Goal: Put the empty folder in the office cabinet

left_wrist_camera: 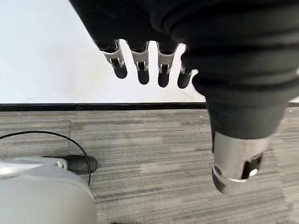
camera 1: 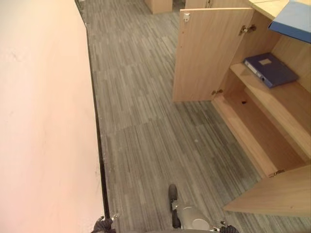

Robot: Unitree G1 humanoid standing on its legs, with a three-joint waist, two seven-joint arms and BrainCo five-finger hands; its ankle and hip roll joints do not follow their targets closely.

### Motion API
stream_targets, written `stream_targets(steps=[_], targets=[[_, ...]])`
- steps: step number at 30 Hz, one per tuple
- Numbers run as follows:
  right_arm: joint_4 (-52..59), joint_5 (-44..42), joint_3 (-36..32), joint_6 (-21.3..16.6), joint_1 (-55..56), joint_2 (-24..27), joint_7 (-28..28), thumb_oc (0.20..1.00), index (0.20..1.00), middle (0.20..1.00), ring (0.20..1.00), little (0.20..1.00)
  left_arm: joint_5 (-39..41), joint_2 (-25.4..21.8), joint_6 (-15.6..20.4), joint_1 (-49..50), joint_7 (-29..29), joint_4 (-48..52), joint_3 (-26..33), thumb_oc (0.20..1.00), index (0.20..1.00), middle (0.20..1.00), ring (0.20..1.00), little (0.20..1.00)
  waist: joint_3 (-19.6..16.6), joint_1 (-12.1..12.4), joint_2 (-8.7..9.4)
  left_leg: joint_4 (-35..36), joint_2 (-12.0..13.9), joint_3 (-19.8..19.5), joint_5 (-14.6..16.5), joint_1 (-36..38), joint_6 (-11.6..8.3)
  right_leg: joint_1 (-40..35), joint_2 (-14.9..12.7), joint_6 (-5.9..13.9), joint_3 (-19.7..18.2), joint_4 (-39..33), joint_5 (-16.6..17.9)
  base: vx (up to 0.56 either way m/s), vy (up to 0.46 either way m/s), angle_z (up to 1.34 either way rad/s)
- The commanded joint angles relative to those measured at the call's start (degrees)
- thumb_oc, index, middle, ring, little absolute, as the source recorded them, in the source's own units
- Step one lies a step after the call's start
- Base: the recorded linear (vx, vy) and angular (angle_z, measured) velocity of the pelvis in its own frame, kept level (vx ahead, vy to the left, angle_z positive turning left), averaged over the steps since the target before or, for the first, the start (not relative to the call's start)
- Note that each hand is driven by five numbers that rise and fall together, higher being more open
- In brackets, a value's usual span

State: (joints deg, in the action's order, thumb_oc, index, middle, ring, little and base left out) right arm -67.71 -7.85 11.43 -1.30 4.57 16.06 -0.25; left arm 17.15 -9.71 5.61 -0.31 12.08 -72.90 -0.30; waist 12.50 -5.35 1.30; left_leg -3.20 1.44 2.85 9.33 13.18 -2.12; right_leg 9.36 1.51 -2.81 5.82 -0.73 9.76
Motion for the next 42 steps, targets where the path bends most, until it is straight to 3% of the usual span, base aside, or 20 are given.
stream_targets(steps=[1,4,8,9,10,11,14,16,19,24,28,34,42], targets=[[-1.9,0.0,2.8,-0.2,2.0,0.3,-1.4,1.0,1.0,1.0,1.0,1.0,1.4,-1.2,1.1,1.0,1.5,1.6,-1.5,1.0,1.0,1.0,1.0,1.0,0.4,-1.7,1.22,-1.7,-1.5,0.4,-2.8,-3.9,0.44,-0.3,-2.8,7.69,-2.5,6.4,-5.5,0.2,-0.202,0.16],[-1.9,0.1,3.0,-0.1,2.6,0.0,-1.8,1.0,1.0,1.0,1.0,1.0,1.8,-1.0,1.3,0.8,1.6,2.6,-2.0,1.0,1.0,1.0,1.0,1.0,0.4,-2.0,1.76,-12.0,0.2,2.2,-6.1,-7.2,-1.14,-2.7,-2.1,5.95,-2.2,7.1,-7.9,0.19,-0.208,0.27],[-1.7,0.3,3.3,0.3,2.9,-0.5,-2.3,1.0,1.0,1.0,1.0,1.0,1.8,-0.4,0.9,1.1,1.9,2.8,-2.2,1.0,1.0,1.0,1.0,1.0,1.3,-1.3,3.04,-32.7,2.7,4.0,-13.3,-15.1,-0.8,-6.3,-0.8,3.01,-2.7,7.1,-9.9,0.14,-0.204,0.09],[-1.7,0.3,3.3,0.3,2.9,-0.5,-2.3,1.0,1.0,1.0,1.0,1.0,1.8,-0.4,0.9,1.1,1.9,2.8,-2.2,1.0,1.0,1.0,1.0,1.0,1.3,-1.3,2.95,-32.9,2.8,3.9,-13.2,-15.2,-0.83,-6.3,-0.7,2.99,-2.7,7.2,-9.9,0.13,-0.169,-0.04],[-2.6,-0.3,2.6,0.7,2.8,-0.6,-2.7,1.0,1.0,1.0,1.0,1.0,1.5,-0.2,0.8,1.2,1.8,2.4,-2.4,1.0,1.0,1.0,1.0,1.0,1.8,-0.9,3.38,-38.8,3.4,5.7,-13.5,-19.2,-0.53,-7.9,-0.4,2.21,-3.3,6.9,-10.7,0.13,-0.119,-0.1],[-2.9,-0.7,2.3,0.8,2.8,-0.6,-3.0,1.0,1.0,1.0,1.0,1.0,1.6,0.0,0.8,1.3,1.7,2.3,-2.6,1.0,1.0,1.0,1.0,1.0,1.9,-0.7,3.67,-38.6,3.1,6.4,-12.6,-21.4,-0.18,-8.6,-0.8,2.2,-3.5,6.6,-11.0,0.2,-0.118,-0.02],[-3.8,-1.1,1.9,1.0,2.6,-0.8,-3.1,1.0,1.0,1.0,1.0,1.0,2.3,0.2,0.8,1.4,1.5,1.7,-2.5,1.0,1.0,1.0,1.0,1.0,1.9,0.2,4.1,-35.7,2.5,6.0,-10.2,-26.0,0.56,-10.3,-1.6,2.75,-4.0,6.0,-11.2,0.17,0.035,-0.1],[-4.7,0.0,2.1,1.1,2.6,-0.4,-3.0,1.0,1.0,1.0,1.0,1.0,3.0,0.2,0.8,2.1,1.0,0.8,-2.4,1.0,1.0,1.0,1.0,1.0,1.8,1.8,3.47,-17.3,1.7,1.3,-10.4,-26.2,0.42,-12.3,-2.1,4.11,-5.6,6.0,-12.9,0.31,0.185,-0.08],[-6.1,1.4,1.3,1.0,3.0,0.6,-3.2,1.0,1.0,1.0,1.0,1.0,3.8,0.5,1.0,2.7,0.8,0.2,-2.3,1.0,1.0,1.0,1.0,1.0,1.1,2.9,1.53,-0.5,2.9,-6.8,-18.1,-25.9,-2.87,-15.8,-2.4,5.09,-8.0,5.6,-15.4,0.33,0.198,-0.59],[-8.3,2.0,-0.2,1.3,3.5,0.5,-2.9,1.0,1.0,1.0,1.0,1.0,3.0,1.1,0.6,3.1,0.2,-0.9,-2.0,1.0,1.0,1.0,1.0,1.0,-0.7,2.7,0.81,2.2,2.9,-6.2,-17.1,-22.8,-2.76,-17.1,-3.6,6.09,-9.6,5.1,-15.8,0.25,0.2,-0.23],[-8.7,0.7,-0.4,0.8,0.3,0.2,-2.4,1.0,1.0,1.0,1.0,1.0,1.7,-0.3,0.4,3.9,-0.2,-0.1,-1.3,1.0,1.0,1.0,1.0,1.0,-2.7,3.8,0.63,4.1,0.4,-3.1,-14.5,-19.0,-0.23,-16.2,-6.6,8.25,-11.3,6.0,-14.1,0.26,0.253,-0.94],[-6.5,-1.1,-1.3,0.9,-1.3,-0.2,-1.8,1.0,1.0,1.0,1.0,1.0,1.0,-1.4,0.6,4.3,-0.7,0.5,-0.9,1.0,1.0,1.0,1.0,1.0,-4.1,3.6,-0.09,8.2,-2.9,-0.1,-13.1,-15.5,2.28,-12.9,-8.5,10.84,-12.7,9.7,-8.9,0.15,0.213,-0.32],[-6.1,-0.9,-1.3,1.0,-1.2,-0.1,-1.5,1.0,1.0,1.0,1.0,1.0,-0.4,-2.5,0.3,4.1,-1.8,0.5,-0.8,1.0,1.0,1.0,1.0,1.0,-3.5,2.5,-0.92,8.2,-5.2,0.9,-10.5,-14.0,3.94,-8.9,-10.9,11.26,-10.9,18.5,-5.3,0.06,0.136,-0.2]])
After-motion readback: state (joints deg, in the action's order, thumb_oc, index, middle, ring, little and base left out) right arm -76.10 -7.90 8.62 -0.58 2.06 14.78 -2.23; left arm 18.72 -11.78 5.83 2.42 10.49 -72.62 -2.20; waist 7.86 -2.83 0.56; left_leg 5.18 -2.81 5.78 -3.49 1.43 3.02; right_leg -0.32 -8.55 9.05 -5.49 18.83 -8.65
